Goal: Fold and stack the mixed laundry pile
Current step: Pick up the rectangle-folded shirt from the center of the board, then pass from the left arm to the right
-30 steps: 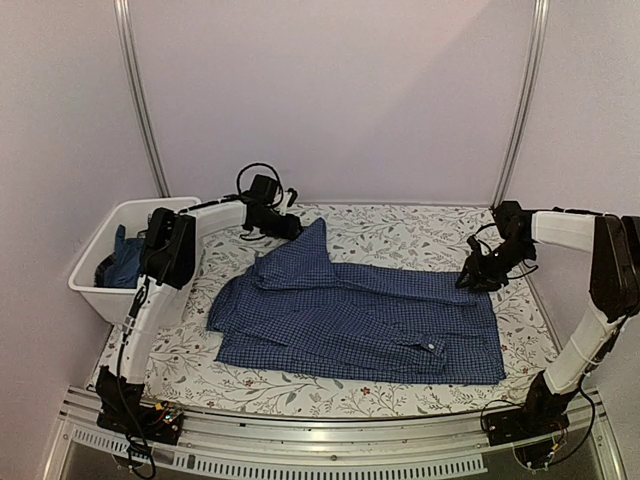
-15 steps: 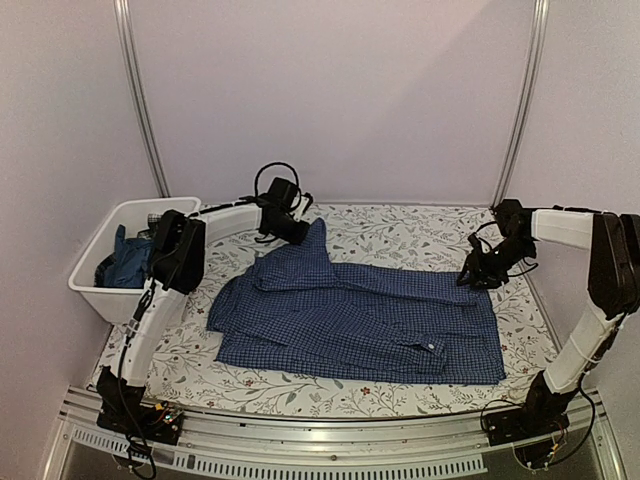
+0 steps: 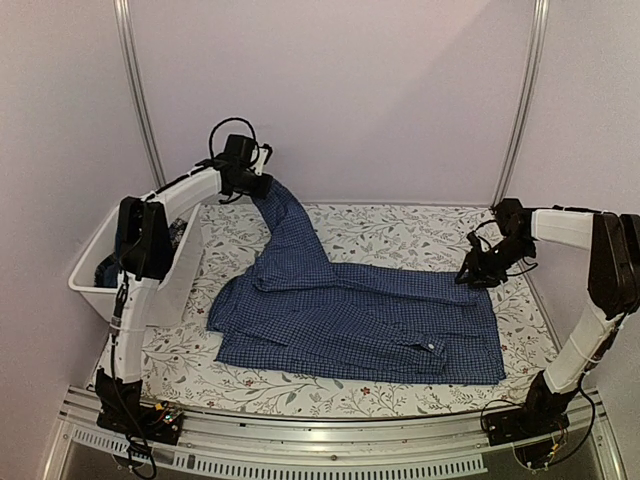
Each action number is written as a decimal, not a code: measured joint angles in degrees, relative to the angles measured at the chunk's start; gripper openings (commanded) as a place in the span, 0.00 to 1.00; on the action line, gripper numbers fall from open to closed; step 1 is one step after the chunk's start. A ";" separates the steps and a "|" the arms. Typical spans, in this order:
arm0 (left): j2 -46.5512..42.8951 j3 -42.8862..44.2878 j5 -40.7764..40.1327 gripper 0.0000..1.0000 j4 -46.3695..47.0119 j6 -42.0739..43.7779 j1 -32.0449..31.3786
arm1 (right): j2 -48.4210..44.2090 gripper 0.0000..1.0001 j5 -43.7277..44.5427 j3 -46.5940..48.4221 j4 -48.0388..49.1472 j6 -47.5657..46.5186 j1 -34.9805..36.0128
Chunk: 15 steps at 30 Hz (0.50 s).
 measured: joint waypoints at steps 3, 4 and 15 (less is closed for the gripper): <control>-5.11 -1.40 0.11 0.00 0.09 2.49 -0.79 | 0.00 0.43 -1.11 0.20 0.68 0.02 0.00; -7.45 -2.29 0.37 0.00 -0.09 3.63 -1.36 | 0.00 0.43 -1.46 0.31 0.94 0.04 0.00; -33.70 -20.17 6.40 0.00 -7.34 12.76 -10.25 | -1.46 0.55 -12.13 1.05 6.51 -0.02 0.24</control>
